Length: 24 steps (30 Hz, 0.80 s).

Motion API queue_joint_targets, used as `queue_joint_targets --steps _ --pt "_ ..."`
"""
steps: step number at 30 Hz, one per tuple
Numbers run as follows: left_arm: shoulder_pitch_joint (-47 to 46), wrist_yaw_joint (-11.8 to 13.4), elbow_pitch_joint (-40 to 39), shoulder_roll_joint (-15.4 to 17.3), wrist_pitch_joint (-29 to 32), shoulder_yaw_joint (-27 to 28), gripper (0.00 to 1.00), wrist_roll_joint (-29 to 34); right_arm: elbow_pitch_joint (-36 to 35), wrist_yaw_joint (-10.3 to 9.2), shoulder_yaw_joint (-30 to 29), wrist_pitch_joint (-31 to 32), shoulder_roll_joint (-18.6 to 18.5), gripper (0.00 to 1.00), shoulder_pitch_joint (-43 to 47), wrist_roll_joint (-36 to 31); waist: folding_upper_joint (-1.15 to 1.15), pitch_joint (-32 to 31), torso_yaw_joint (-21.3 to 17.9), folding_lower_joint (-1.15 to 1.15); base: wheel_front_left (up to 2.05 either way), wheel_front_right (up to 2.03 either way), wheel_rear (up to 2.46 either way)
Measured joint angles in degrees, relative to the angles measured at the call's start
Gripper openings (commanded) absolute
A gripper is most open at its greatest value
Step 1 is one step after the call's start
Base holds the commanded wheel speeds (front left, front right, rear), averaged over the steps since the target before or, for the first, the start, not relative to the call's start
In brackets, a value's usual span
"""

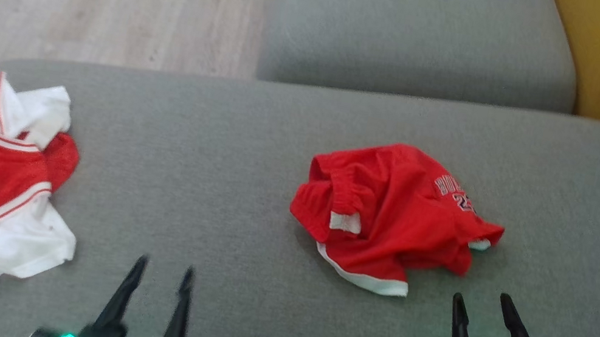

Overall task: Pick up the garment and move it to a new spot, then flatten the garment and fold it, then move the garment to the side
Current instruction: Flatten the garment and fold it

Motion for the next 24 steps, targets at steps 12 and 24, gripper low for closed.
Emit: queue_joint_targets --steps 12,24 --pt "-16.72 -6.92 10.37 -0.38 0.0 -9.15 1.0 -4.95 -0.7 0.0 1.75 0.0 0.0 1.0 -3.88 -1.54 0.0 6.85 -5.22 0.01 0.0 0.0 0.0" --pt "-29.09 -10.76 23.17 -0.75 0.0 -13.93 1.0 -9.44 -1.29 0.0 1.99 0.0 -0.01 1.0 -7.17 -1.45 0.0 12.46 -12.55 0.01 0.0 0.0 0.0"
